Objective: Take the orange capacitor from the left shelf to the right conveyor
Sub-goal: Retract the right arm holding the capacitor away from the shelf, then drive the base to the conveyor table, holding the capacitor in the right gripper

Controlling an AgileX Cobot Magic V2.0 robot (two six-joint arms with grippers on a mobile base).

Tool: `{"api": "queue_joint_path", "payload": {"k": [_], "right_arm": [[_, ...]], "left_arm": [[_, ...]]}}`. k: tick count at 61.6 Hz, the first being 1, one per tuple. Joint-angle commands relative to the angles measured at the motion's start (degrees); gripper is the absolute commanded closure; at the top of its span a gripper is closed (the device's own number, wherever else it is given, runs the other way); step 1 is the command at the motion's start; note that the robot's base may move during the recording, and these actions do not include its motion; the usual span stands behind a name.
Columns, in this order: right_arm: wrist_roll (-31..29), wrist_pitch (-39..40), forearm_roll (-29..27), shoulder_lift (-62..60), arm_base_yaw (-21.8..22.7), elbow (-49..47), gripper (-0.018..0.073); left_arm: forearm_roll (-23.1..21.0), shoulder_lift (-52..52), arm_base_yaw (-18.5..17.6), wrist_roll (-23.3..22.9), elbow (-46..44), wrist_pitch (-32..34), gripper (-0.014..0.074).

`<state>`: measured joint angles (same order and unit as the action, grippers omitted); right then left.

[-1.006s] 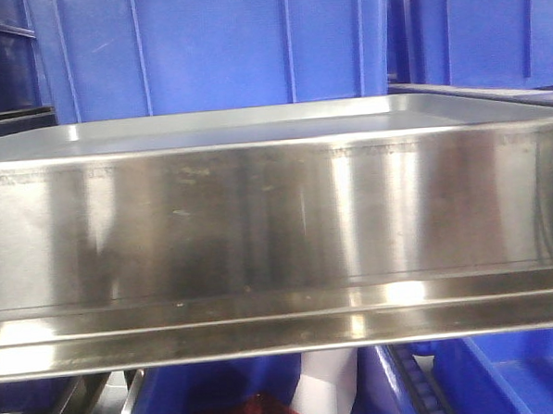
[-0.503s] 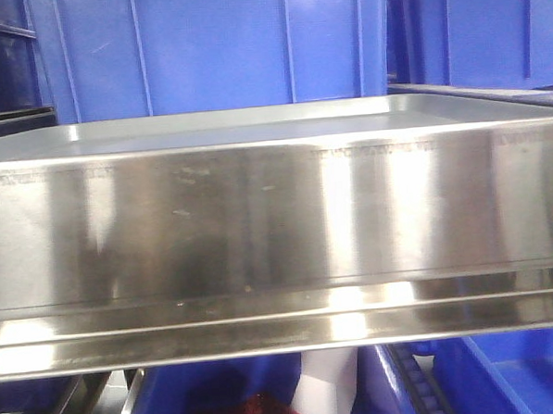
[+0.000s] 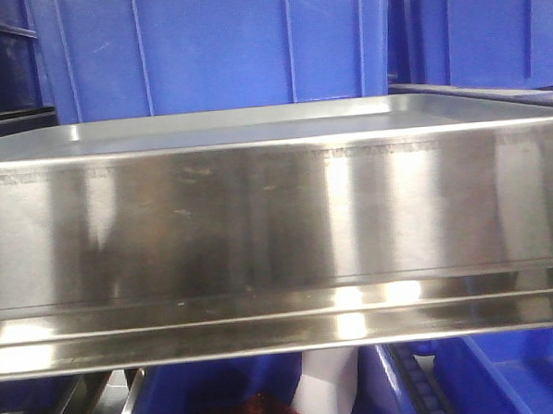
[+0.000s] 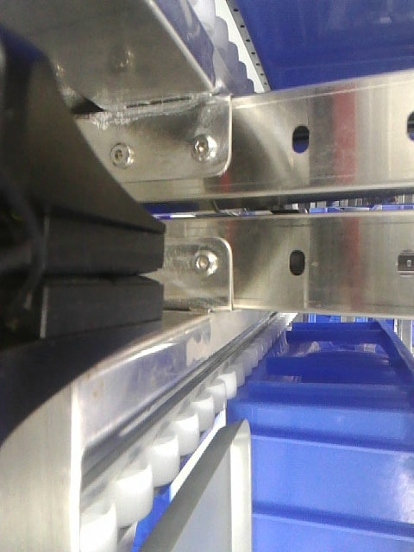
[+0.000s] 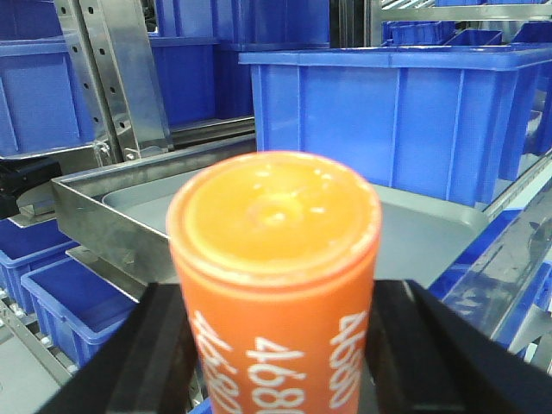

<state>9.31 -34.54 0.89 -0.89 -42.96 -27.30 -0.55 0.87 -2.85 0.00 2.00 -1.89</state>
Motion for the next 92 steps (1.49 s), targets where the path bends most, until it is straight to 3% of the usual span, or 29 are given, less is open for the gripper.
{"api": "queue_joint_path", "payload": {"k": [1, 92], "right_arm": [[-0.17, 4.92, 0.69, 0.24, -0.05, -1.7, 0.0508], [-0.17, 4.91, 0.69, 0.24, -0.05, -1.7, 0.0508]], "left_arm": [[-0.18, 0.46, 0.0, 0.0, 1.25, 5.08, 0.0722], [-0.18, 0.46, 0.0, 0.0, 1.25, 5.08, 0.0722]]}}
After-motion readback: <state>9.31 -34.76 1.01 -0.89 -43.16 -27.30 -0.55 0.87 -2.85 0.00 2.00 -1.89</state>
